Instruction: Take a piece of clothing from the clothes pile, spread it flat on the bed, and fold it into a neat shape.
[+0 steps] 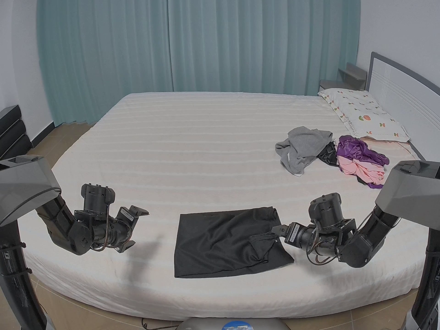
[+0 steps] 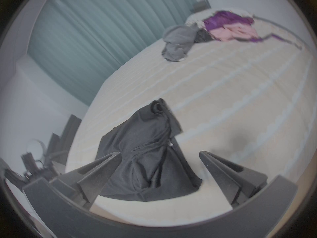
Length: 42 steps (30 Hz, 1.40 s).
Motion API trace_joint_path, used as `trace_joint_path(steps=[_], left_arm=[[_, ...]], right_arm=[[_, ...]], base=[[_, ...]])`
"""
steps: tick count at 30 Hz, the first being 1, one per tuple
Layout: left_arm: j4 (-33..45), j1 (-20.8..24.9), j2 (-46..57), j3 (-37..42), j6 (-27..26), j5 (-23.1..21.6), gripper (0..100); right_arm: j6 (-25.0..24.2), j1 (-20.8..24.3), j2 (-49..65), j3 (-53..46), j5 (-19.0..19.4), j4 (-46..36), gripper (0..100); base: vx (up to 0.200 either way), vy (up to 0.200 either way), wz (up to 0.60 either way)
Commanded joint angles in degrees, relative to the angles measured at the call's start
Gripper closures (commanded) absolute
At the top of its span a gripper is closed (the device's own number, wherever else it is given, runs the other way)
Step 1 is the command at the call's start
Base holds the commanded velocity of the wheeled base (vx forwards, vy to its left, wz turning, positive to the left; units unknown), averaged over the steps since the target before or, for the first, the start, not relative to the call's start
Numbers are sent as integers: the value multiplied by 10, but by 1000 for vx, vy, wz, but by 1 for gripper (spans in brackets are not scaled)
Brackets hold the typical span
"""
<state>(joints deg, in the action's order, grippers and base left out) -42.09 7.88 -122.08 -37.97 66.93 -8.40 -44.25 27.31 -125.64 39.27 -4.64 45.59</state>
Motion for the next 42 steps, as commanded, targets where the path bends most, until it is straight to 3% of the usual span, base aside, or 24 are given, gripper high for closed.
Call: trace_joint_path(steps=[1, 6, 16, 23, 29, 35, 38, 42], left_arm=[[-1, 3, -4, 0, -3, 4, 0], [-1, 3, -5, 0, -4, 4, 0], [-1, 4, -6, 0, -7, 6, 0], [-1, 4, -6, 0, -7, 7, 0], [-1, 4, -6, 0, -7, 7, 0], [-1, 4, -6, 0, -7, 7, 0], [-1, 4, -6, 0, -7, 7, 0], [-1, 4, -6, 0, -7, 7, 0]], right_arm=[[51, 42, -38, 52, -44, -32, 0], [115, 52, -81, 69, -75, -35, 0], [149, 53, -116, 107, -106, -63, 0], [162, 27, -94, 101, -150, -103, 0], [160, 5, -60, 68, -149, -103, 0], [174, -30, -5, -45, -135, -97, 0], [168, -47, 14, -92, -113, -82, 0], [166, -67, 59, -135, -54, -39, 0]], base=[[0, 0, 0], [0, 0, 0], [0, 0, 0], [0, 0, 0], [0, 0, 0], [0, 0, 0], [0, 0, 0], [0, 0, 0]])
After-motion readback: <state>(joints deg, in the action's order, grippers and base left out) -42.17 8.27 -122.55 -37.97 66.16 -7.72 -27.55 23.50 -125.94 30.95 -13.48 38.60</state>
